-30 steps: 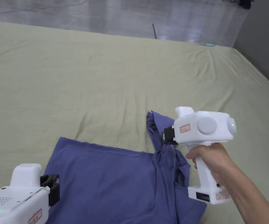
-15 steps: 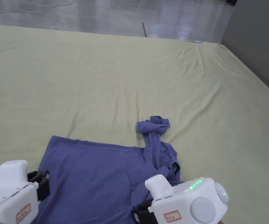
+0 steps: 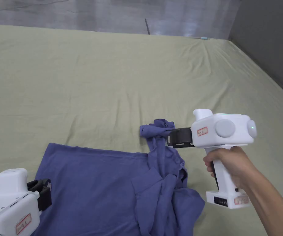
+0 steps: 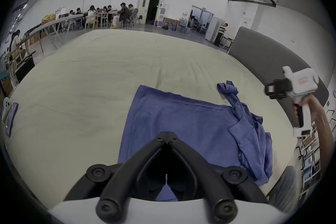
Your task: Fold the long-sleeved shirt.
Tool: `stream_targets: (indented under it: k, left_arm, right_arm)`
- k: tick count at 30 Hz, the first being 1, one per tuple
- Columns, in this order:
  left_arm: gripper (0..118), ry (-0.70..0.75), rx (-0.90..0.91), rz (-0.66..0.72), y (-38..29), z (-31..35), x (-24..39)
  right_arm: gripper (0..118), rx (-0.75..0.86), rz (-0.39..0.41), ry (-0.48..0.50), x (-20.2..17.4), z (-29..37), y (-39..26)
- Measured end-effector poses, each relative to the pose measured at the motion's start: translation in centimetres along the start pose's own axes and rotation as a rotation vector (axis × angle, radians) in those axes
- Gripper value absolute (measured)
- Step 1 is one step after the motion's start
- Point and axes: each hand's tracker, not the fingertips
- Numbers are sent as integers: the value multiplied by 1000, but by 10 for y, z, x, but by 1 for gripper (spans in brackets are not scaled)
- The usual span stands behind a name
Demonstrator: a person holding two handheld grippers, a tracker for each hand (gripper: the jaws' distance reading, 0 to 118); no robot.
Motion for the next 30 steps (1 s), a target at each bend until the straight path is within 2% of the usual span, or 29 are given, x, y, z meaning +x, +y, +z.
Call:
stream_targets:
  k: [4,8,12,17,19,20,22,28,30]
  left_arm:
    - [0,-7,-9,-5,4,-6,3]
    - [0,-8,-10,-15,10,-10,4]
    - [0,-6,-4,-19,14,-11,3]
    - [0,-4,5,-15,15,-6,-1]
    - [0,1,4,-13,14,-6,-3]
    - [0,2,4,-11,14,-6,-3]
    - [0,-4,-2,-9,17,-11,-6]
    - [0,38,-41,20,64,-61,-15]
    - [8,89,-61,-21,89,-92,-17]
  right_arm:
    - [105,-110,34,-54,1,-49,6]
    - [101,-137,92,-84,-13,-71,8]
    - [77,-229,145,-139,-27,-84,5]
    - [65,-198,171,-151,-35,-84,-9]
    - [51,-206,166,-143,-38,-83,-13]
    - [43,-204,188,-150,-41,-82,-16]
    - [5,-205,203,-151,-41,-83,-17]
    - [5,-192,193,-122,-35,-76,-21]
    - [5,-197,192,-112,-31,-80,-20]
